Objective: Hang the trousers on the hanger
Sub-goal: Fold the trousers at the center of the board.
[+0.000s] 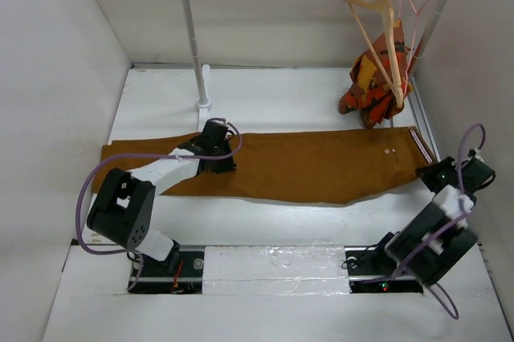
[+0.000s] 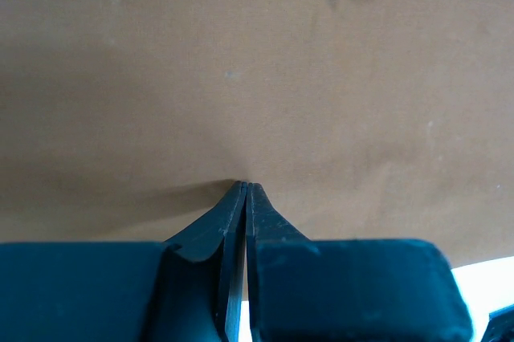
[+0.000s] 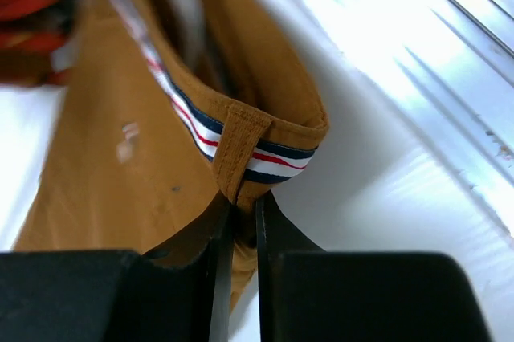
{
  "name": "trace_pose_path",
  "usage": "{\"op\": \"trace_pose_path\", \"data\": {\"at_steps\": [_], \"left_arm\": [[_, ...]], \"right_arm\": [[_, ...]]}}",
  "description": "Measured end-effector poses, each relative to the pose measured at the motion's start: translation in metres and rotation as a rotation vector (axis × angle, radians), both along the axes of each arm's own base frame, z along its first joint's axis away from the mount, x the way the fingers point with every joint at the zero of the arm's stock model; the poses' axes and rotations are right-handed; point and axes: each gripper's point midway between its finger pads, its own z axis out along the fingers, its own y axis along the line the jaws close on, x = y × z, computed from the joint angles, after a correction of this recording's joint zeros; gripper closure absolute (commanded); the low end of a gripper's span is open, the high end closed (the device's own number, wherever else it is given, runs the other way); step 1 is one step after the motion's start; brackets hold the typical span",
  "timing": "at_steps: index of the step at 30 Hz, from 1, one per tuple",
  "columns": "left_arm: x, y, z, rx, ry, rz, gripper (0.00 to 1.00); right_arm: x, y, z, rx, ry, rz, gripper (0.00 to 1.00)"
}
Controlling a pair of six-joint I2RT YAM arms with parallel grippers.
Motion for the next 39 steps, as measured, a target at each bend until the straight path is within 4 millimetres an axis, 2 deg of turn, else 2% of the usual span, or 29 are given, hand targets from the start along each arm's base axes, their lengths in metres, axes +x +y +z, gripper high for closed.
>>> {"op": "trace_pose_path", "data": {"at_steps": [2, 5, 7, 10, 13, 15, 17, 19, 20, 23, 25, 27, 30, 32, 34, 39], "left_arm": [[-0.001, 0.001, 0.000, 0.001, 0.004, 0.005, 1.00], [-0.004, -0.002, 0.004, -0.003, 0.002, -0.002, 1.00], [-0.006, -0.005, 0.006, -0.004, -0.003, -0.013, 1.00], [-0.008, -0.006, 0.006, 0.004, -0.004, -0.018, 1.00], [-0.010, -0.004, 0.002, 0.014, 0.001, -0.014, 1.00], [-0.012, -0.002, -0.003, 0.022, 0.002, -0.007, 1.00], [-0.017, 0.000, -0.010, 0.035, 0.015, -0.005, 1.00], [-0.020, 0.001, -0.015, 0.045, 0.027, -0.006, 1.00], [-0.021, 0.000, -0.017, 0.049, 0.034, -0.006, 1.00], [-0.021, 0.000, -0.023, 0.060, 0.050, -0.002, 1.00], [-0.020, 0.000, -0.023, 0.059, 0.050, -0.003, 1.00], [-0.021, -0.002, -0.022, 0.060, 0.047, -0.006, 1.00], [-0.027, -0.011, -0.022, 0.065, 0.039, -0.035, 1.00], [-0.038, -0.025, -0.024, 0.071, 0.042, -0.080, 1.00], [-0.050, -0.046, -0.026, 0.073, 0.047, -0.139, 1.00], [-0.064, -0.125, -0.026, 0.056, 0.045, -0.286, 1.00]], "right_arm": [[0.000, 0.020, 0.030, -0.106, -0.048, 0.055, 1.00], [0.005, 0.074, 0.075, -0.220, -0.153, 0.204, 1.00], [0.002, 0.114, 0.089, -0.232, -0.197, 0.321, 1.00], [-0.010, 0.170, 0.096, -0.193, -0.224, 0.458, 1.00], [-0.035, 0.236, 0.111, -0.105, -0.288, 0.631, 1.00], [-0.042, 0.259, 0.119, -0.075, -0.247, 0.686, 1.00], [-0.043, 0.294, 0.135, -0.077, -0.185, 0.797, 1.00], [-0.035, 0.323, 0.169, -0.127, -0.166, 0.868, 1.00], [-0.025, 0.340, 0.198, -0.149, -0.209, 0.886, 1.00], [-0.002, 0.346, 0.269, -0.216, -0.310, 0.859, 1.00], [0.015, 0.327, 0.314, -0.258, -0.396, 0.797, 1.00], [0.026, 0.297, 0.353, -0.301, -0.472, 0.723, 1.00], [0.031, 0.258, 0.391, -0.356, -0.544, 0.645, 1.00], [0.031, 0.242, 0.406, -0.389, -0.576, 0.621, 1.00], [0.029, 0.234, 0.411, -0.406, -0.587, 0.627, 1.00], [0.030, 0.230, 0.413, -0.394, -0.578, 0.689, 1.00]]}}
